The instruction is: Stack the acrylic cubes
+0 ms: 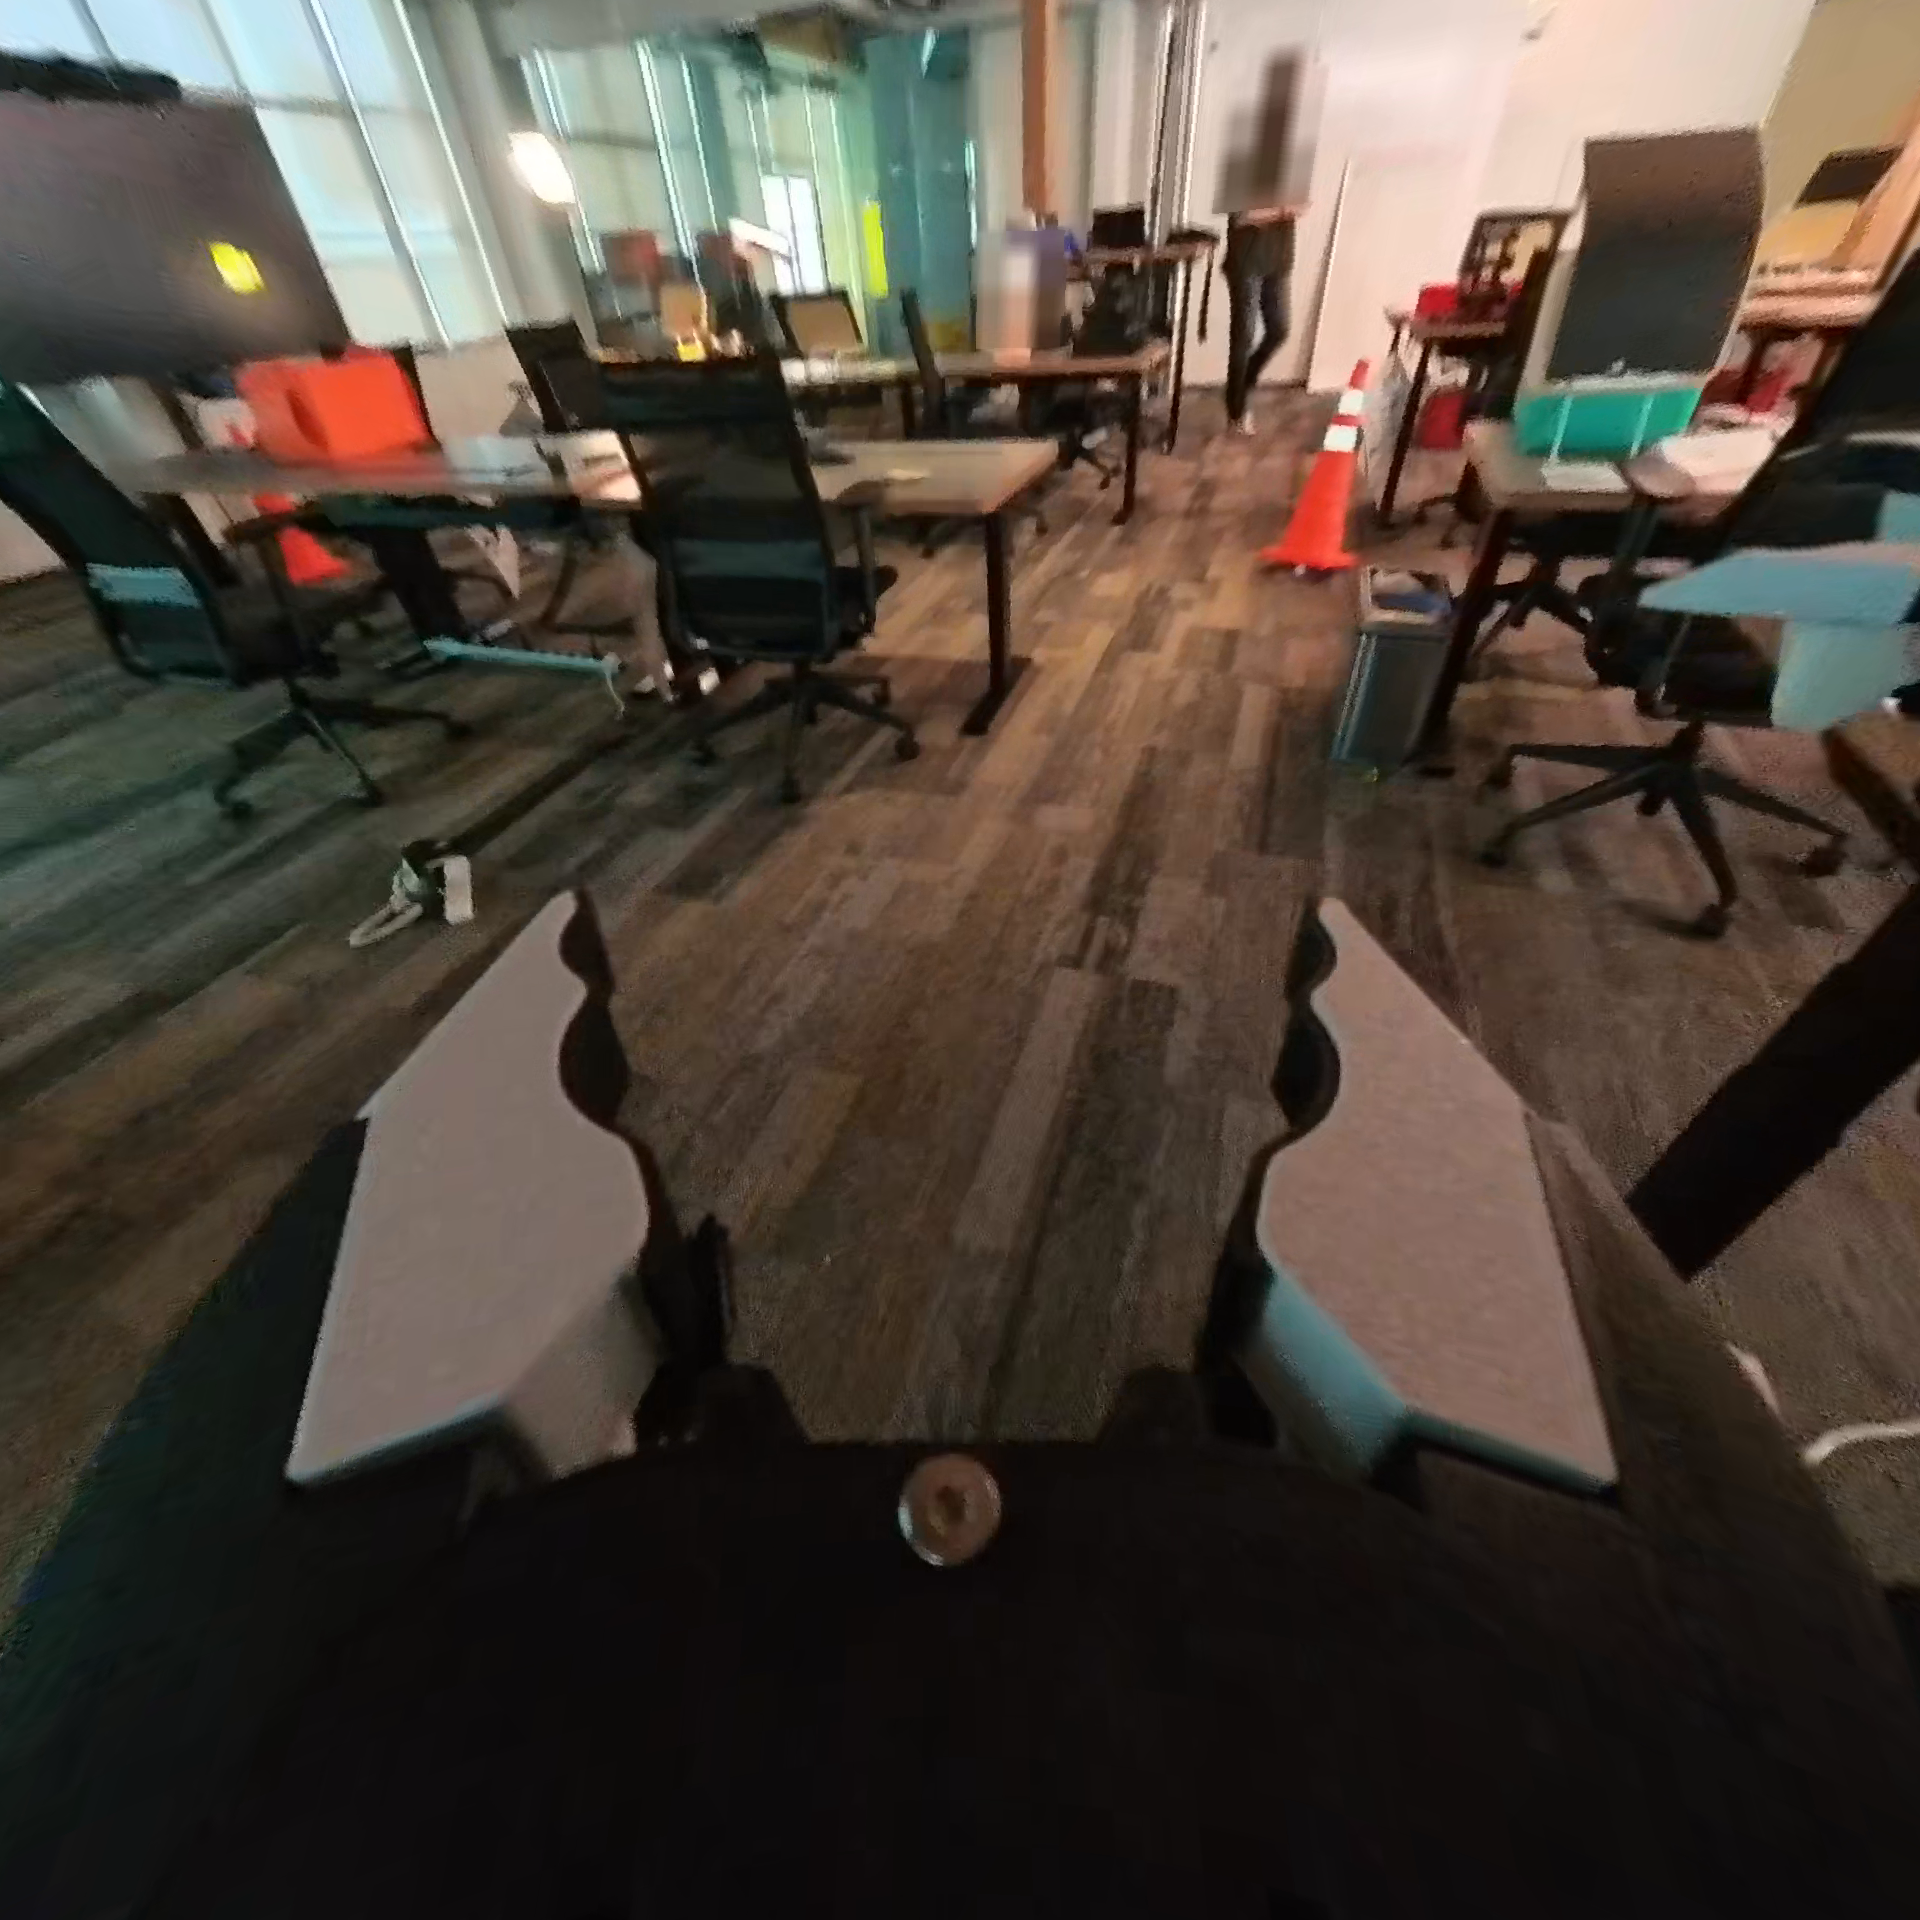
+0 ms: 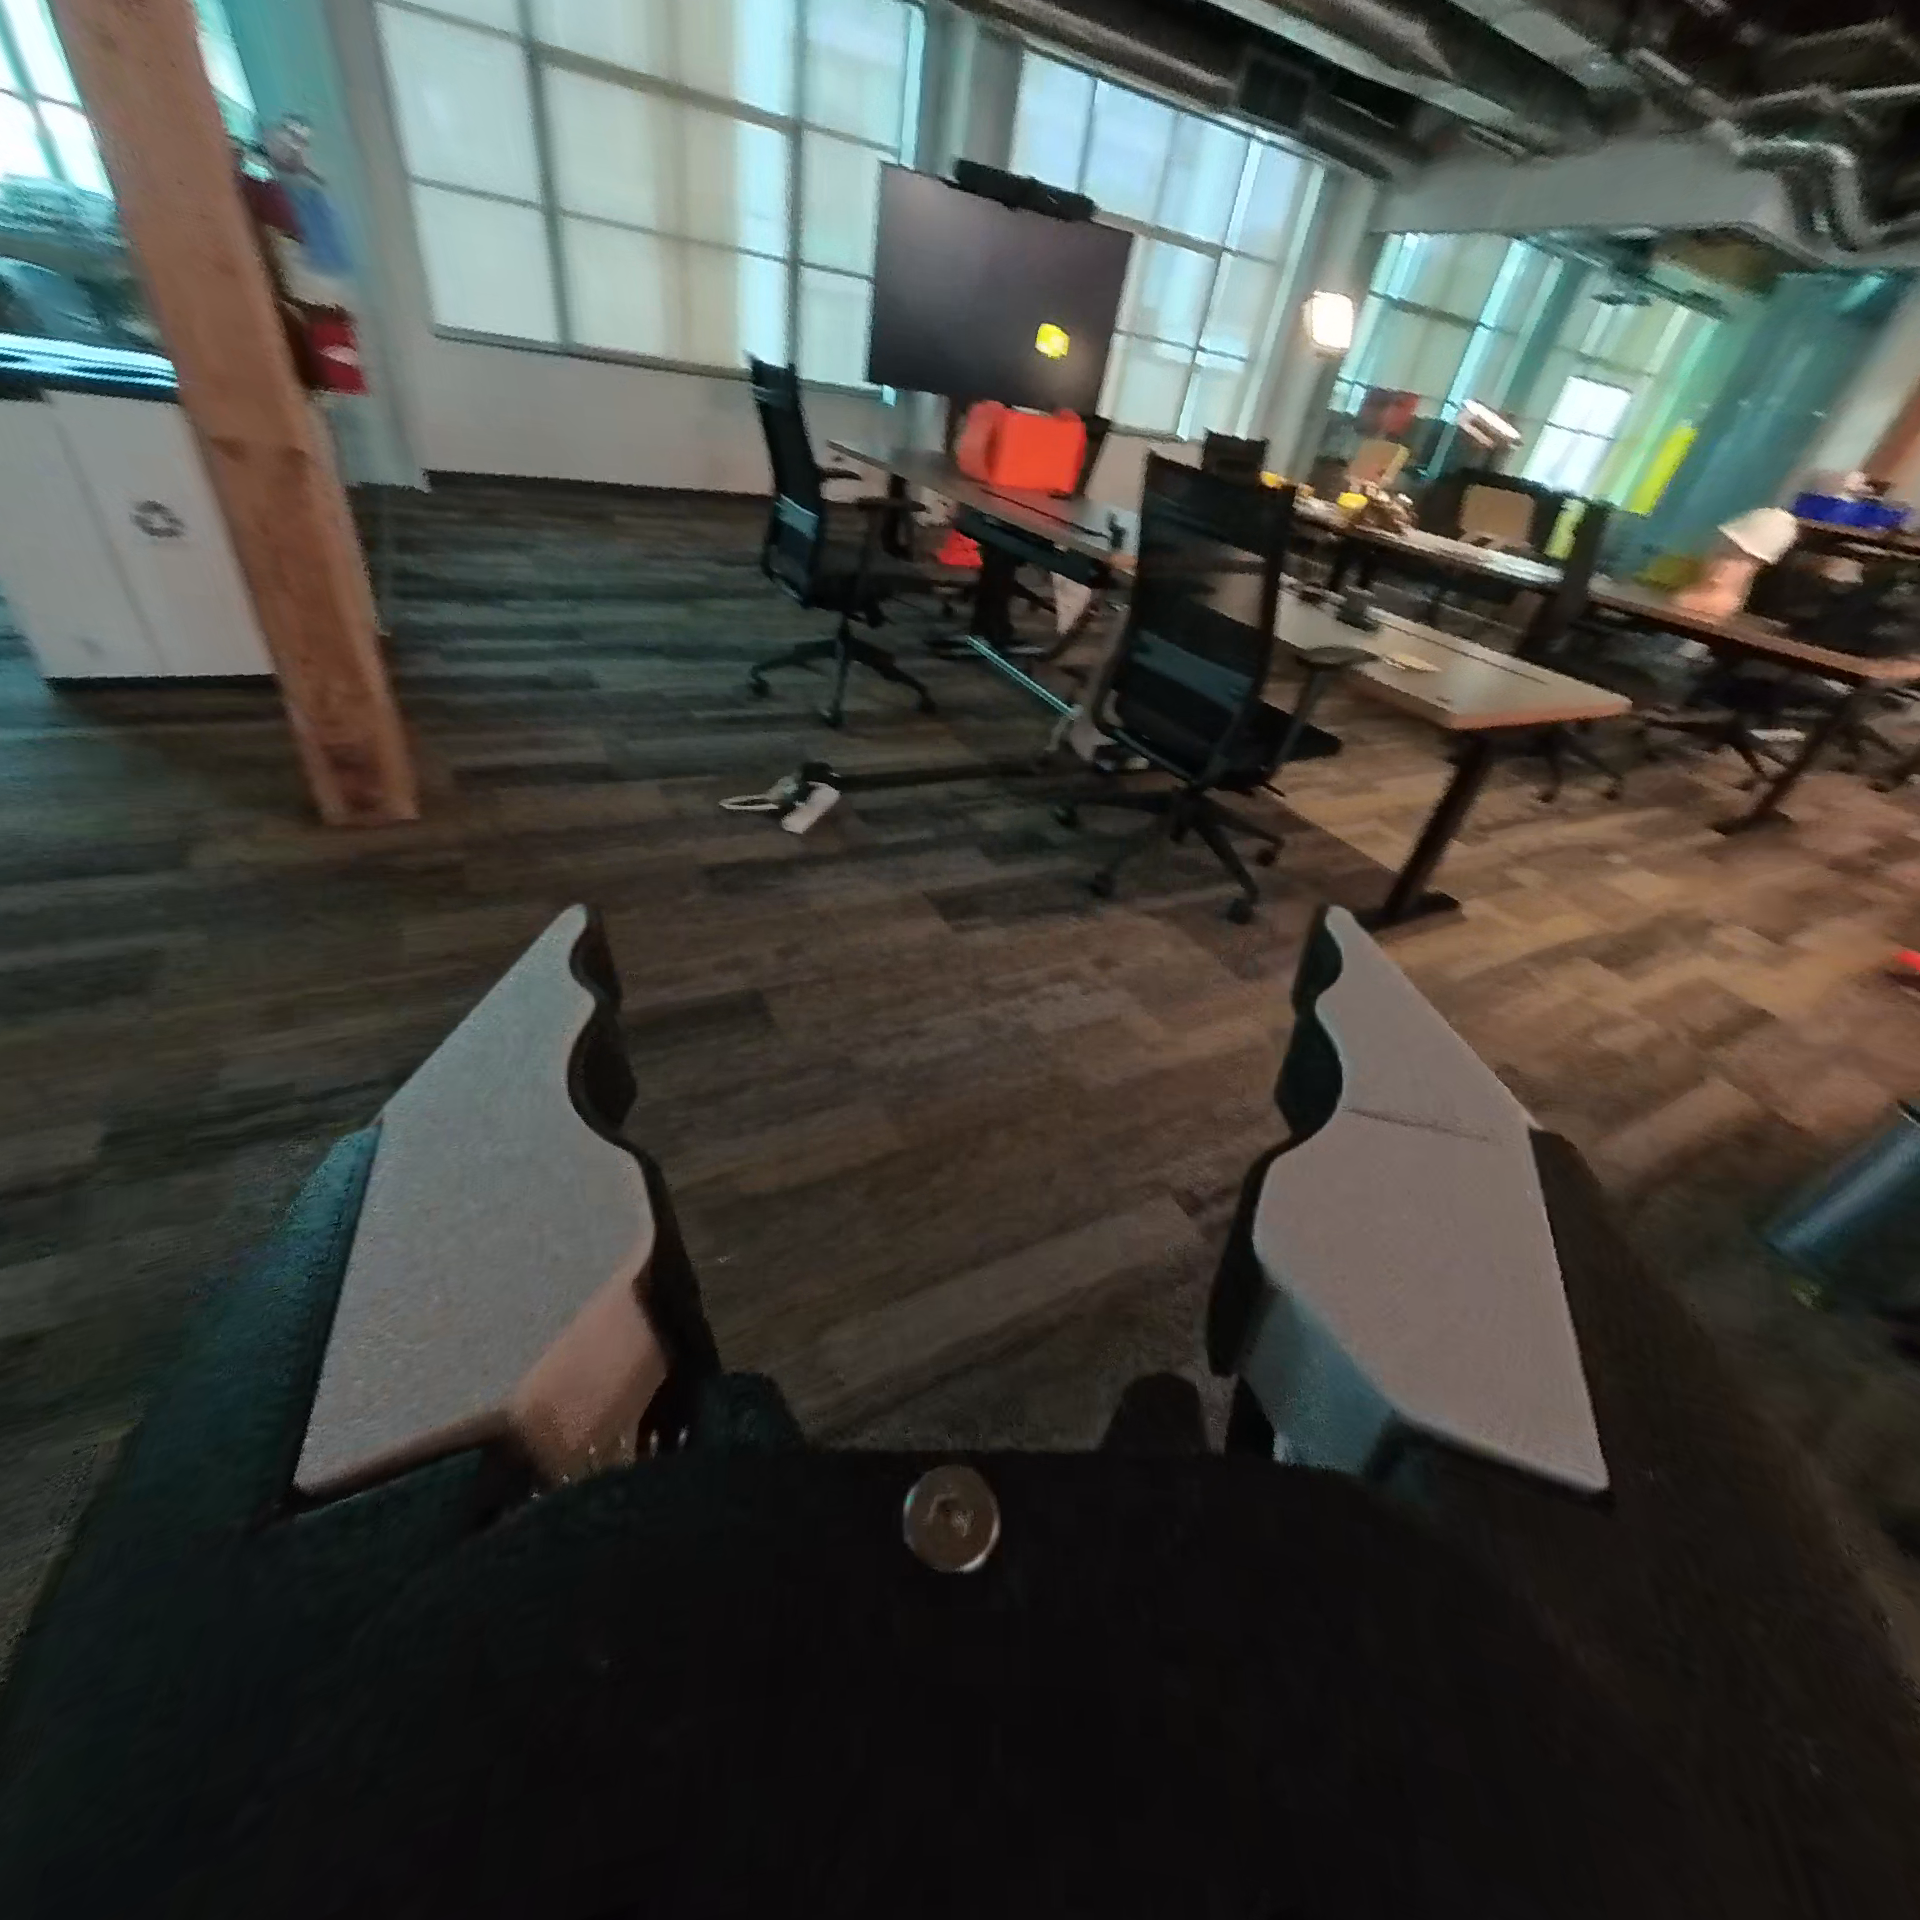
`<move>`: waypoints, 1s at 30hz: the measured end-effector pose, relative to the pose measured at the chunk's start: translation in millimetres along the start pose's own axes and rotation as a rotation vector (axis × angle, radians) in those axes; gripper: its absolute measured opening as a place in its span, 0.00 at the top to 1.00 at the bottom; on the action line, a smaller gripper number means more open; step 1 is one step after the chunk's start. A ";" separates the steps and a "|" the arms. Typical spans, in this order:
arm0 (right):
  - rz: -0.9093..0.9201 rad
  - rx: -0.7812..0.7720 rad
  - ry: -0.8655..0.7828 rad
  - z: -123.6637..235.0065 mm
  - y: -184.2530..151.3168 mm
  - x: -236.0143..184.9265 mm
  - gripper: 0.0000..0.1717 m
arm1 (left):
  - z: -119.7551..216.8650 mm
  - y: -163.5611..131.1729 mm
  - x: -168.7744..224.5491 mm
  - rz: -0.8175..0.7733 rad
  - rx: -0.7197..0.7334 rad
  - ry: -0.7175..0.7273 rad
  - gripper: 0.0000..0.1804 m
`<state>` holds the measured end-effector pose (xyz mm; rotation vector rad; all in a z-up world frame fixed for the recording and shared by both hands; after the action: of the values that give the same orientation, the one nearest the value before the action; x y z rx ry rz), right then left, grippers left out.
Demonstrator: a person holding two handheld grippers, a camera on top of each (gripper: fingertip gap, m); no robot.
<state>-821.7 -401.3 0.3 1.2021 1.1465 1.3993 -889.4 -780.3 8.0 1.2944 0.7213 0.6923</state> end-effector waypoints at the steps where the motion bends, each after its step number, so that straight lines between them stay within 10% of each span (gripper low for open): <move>1: -0.014 -0.013 -0.025 -6.2 -7.6 10.4 0.25 | -11.0 -5.5 0.5 0.003 -0.033 -0.018 0.29; 9: -0.091 -0.070 -0.138 -67.1 -54.7 103.2 0.25 | -156.7 -31.3 38.0 -0.068 -0.200 -0.223 0.25; 30: -0.124 -0.203 -0.454 -206.8 -124.9 428.7 0.40 | -666.0 40.1 233.6 -0.141 -0.009 -0.727 0.33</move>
<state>-1054.9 23.0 -88.0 1.2004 0.7295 1.0493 -1281.4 -195.5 -55.9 1.3483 0.2068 0.0805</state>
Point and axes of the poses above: each gripper's, where its closed fingertips meet, z back along the fingers, y out of its top, x = y × z across the jaws, the point moved 6 cm from there along z, back along the fingers, and after that the axes turned 10 degrees about y, right-handed, at the moved point
